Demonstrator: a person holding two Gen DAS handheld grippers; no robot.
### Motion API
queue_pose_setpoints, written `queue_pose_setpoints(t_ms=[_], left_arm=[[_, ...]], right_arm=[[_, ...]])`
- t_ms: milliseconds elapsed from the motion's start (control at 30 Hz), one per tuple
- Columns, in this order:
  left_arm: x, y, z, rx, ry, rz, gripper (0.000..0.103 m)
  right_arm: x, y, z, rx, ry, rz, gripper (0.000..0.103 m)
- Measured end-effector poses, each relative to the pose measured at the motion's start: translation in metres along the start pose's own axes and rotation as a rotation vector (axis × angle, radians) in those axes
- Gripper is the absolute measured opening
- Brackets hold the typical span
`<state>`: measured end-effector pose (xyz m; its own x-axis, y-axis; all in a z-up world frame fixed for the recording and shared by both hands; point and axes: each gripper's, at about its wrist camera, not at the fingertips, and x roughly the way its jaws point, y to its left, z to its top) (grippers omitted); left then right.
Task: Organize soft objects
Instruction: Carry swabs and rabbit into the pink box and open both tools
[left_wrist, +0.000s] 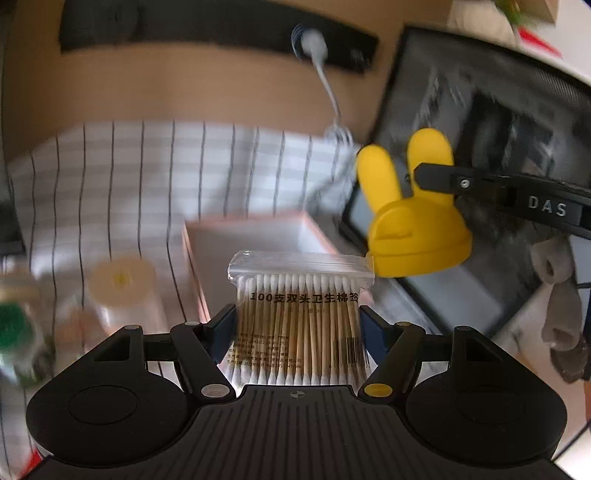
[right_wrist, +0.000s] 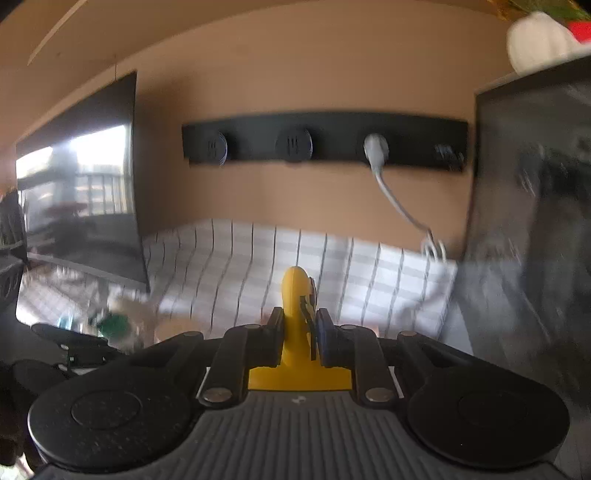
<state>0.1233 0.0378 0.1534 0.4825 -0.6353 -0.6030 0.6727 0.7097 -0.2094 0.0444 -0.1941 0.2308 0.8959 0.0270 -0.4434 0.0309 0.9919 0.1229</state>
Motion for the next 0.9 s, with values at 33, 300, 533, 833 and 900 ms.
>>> queue_pose_setpoints(t_ms=[33,300,533,833,900], left_arm=[[0.002,0.003,0.011,0.001,-0.018,0.009,0.075],[0.088,0.031,0.059,-0.029,-0.044,0.022,0.076],[0.192,0.029,0.028,-0.038,0.213,0.075,0.075],[0.119,0.033,0.035,-0.165,0.003,0.036,0.073],[0.082,0.031,0.02,-0.139,-0.034,0.053,0.073]], right_arm=[[0.006,-0.002,0.009,0.001,-0.012,0.004,0.018],[0.078,-0.013,0.04,0.029,-0.065,-0.082,0.033],[0.074,-0.037,-0.03,0.164,0.089,-0.114,0.051],[0.042,-0.027,-0.114,0.129,0.258,-0.037,0.055],[0.045,-0.023,-0.127,0.117,0.299,-0.011,0.055]])
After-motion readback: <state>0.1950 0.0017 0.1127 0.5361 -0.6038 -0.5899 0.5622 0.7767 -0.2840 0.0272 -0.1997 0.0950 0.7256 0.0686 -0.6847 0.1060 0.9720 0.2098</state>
